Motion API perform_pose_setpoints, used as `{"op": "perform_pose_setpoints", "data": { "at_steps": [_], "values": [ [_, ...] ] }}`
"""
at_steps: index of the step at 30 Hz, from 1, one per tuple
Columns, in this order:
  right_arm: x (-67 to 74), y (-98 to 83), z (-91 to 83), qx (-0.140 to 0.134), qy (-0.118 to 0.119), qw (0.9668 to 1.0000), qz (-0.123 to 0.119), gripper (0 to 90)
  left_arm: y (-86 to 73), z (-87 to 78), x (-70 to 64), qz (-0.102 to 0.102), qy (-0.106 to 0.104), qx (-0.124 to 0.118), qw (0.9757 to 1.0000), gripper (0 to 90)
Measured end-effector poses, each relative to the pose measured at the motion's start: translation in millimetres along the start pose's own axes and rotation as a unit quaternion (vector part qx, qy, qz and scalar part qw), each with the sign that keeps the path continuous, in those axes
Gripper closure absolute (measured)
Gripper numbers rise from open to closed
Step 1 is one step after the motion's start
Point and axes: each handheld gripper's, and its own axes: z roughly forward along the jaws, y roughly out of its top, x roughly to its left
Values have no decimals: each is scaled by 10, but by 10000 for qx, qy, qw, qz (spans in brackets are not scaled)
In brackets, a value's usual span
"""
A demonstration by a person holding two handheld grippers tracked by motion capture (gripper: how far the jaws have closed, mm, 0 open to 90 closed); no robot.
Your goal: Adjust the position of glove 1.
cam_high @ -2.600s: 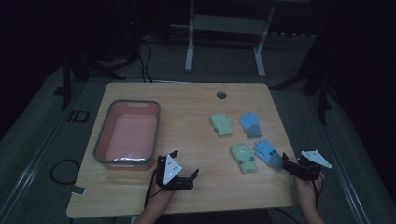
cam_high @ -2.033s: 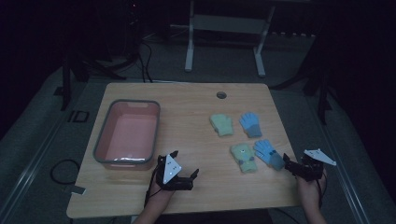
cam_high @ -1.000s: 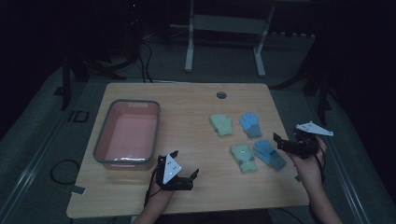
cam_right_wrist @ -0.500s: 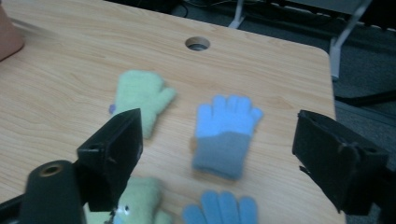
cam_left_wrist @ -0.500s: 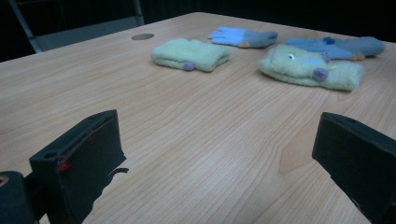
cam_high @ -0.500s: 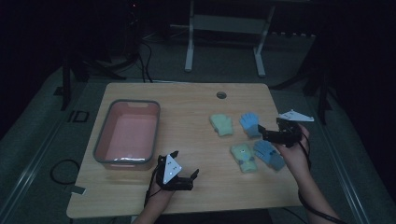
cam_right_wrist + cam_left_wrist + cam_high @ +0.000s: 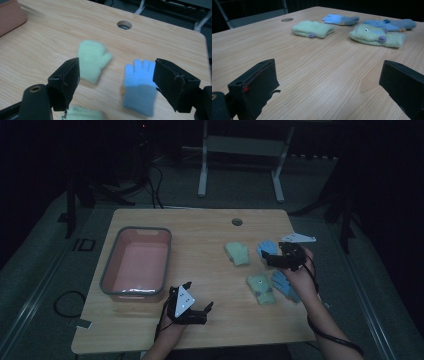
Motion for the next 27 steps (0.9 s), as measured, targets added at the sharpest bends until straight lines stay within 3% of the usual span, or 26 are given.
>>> {"op": "perform_pose_setpoints", "data": {
  "at_steps": [5,16,27],
  "values": [
    [108,57,160,144,85,9997,-176,276,2,4,1,-9,-17,30,10000,19],
    [303,101,571,365,419,9980,-313,354,2,3,1,-10,-49,34,10000,19],
    [316,138,990,629,627,9958,-244,487,0,-1,7,-38,-86,16,10000,19]
  ]
}}
